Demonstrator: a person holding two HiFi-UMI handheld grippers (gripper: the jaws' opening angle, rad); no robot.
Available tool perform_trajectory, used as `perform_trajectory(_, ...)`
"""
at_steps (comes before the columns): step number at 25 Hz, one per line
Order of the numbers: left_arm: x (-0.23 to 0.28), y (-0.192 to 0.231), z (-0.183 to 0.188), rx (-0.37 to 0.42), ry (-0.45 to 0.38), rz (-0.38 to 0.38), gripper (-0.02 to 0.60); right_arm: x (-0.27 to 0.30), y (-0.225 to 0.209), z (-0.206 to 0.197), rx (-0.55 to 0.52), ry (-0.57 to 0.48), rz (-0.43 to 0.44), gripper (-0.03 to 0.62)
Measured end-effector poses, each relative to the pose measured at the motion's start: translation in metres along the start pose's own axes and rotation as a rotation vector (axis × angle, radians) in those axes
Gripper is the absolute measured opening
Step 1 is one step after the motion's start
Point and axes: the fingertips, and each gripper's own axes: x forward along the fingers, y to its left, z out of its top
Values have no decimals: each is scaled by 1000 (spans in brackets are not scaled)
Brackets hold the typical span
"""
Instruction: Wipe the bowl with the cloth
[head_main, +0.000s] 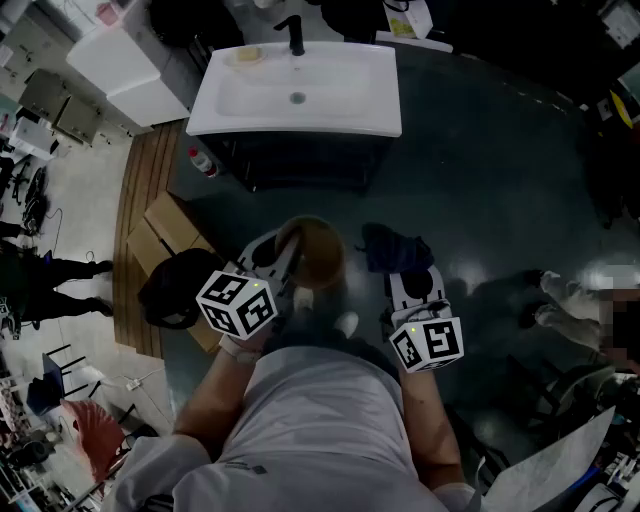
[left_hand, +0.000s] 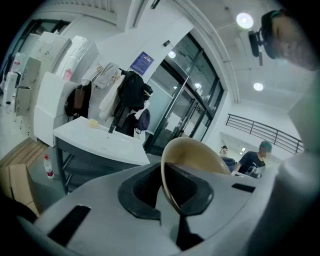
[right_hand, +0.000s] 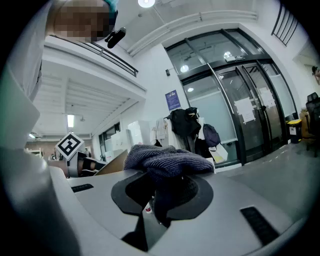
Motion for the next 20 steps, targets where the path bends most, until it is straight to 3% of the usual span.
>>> perform_trajectory(7,-7,39,6,-25,18,18,34,27,21,-7,-18,24,-4,75)
perform_trajectory(20,14,106,35,-56,38,-42,34,99,30,-10,-12,34,-50,75)
